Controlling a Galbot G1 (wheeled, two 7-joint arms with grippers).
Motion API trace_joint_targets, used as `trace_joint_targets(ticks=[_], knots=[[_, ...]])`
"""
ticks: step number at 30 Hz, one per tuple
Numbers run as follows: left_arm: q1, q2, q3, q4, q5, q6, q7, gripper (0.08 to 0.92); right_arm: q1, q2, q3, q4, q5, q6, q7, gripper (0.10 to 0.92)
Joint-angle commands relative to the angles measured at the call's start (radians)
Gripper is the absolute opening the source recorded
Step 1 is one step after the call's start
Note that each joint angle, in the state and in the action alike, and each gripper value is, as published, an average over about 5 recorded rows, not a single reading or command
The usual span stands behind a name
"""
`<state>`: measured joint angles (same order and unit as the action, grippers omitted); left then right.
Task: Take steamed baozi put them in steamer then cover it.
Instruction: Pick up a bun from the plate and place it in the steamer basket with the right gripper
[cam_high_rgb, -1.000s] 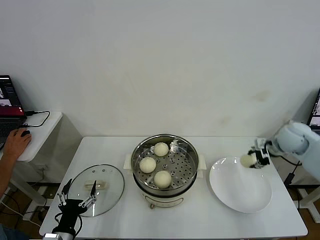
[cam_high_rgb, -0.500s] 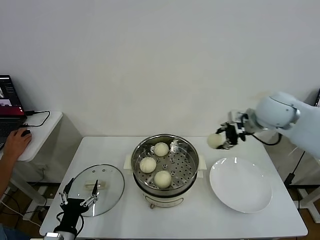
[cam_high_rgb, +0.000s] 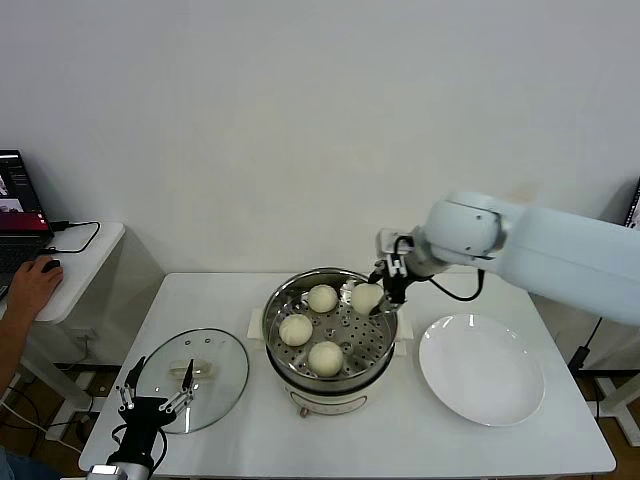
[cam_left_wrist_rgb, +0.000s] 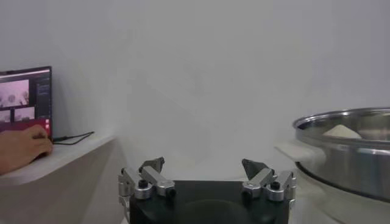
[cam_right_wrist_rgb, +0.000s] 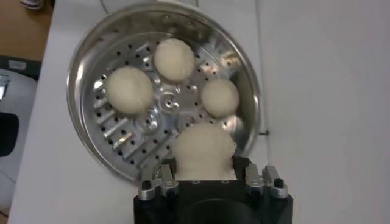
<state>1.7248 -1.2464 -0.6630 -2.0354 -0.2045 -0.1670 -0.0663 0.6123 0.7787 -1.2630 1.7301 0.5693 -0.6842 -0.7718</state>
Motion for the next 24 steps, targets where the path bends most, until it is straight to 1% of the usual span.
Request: trace_joint_targets(ticks=[1, 7, 24], knots=[[-0.005, -0.007, 0.0, 0.005, 0.001, 0.0, 0.0, 0.823, -0.056, 0.127, -0.05, -0.067, -0.012, -0.044, 0.038, 0.584], [-0.005, -0.005, -0.002, 0.011, 0.001, -0.003, 0.0, 0.823, -0.11, 0.14, -0.043, -0.113, -0.07, -0.043, 0.027, 0.585], [-0.009, -0.005, -0.004, 0.018, 0.004, -0.008, -0.001, 0.823, -0.17, 0.163, -0.016, -0.164, -0.122, -0.041, 0.032, 0.585]])
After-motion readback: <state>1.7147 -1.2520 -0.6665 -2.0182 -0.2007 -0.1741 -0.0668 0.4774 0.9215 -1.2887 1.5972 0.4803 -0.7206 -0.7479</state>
